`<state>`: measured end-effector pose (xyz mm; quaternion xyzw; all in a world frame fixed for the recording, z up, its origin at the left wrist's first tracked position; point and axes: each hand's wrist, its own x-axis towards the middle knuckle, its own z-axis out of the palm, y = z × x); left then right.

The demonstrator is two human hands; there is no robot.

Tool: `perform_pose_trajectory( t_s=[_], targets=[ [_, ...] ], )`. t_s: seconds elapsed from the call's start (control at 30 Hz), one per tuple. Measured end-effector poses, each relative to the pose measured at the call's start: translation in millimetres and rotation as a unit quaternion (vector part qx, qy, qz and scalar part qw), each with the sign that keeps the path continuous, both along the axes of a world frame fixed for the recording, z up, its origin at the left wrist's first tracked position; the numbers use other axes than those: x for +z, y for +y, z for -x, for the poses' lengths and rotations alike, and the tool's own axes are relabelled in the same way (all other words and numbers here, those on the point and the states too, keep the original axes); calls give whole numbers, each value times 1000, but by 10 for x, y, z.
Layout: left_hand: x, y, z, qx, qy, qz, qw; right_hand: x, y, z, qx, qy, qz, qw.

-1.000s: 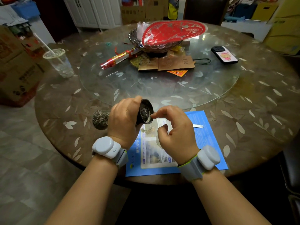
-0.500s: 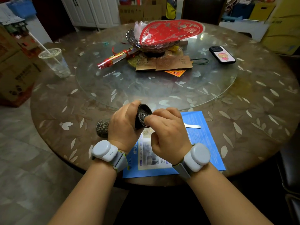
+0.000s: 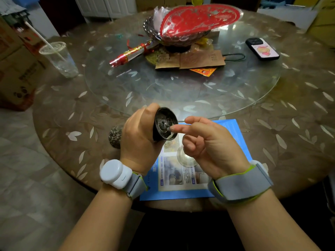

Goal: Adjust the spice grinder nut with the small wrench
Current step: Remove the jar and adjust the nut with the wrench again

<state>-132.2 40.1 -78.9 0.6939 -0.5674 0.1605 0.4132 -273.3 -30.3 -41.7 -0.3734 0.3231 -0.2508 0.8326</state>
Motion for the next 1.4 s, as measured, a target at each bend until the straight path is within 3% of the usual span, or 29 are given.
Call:
perform_pose_trajectory(
  t_s=[0.23,0.57,0.9,1.2,1.3,1.4],
  targets=[
    [29,-11,55,1,0,15,1000,95,-58,38,54,-26,18,998],
    [12,-72,71,3,-1,19,1000,139,-78,-10,-17,22,139,990],
    [11,-120,83,-8,23,36,999,103,-120,35,-27,20,152,988],
    [-33,-142,85,10,-11,41,999,76,-147,74,-28,1,172,985],
    [-10,-143,50,0,-18,5,1000,62,-154,82,-46,16,199,979],
    [-16,-193,-95,9,-88,-125,988,-119,-250,16,-82,91,269,955]
  ],
)
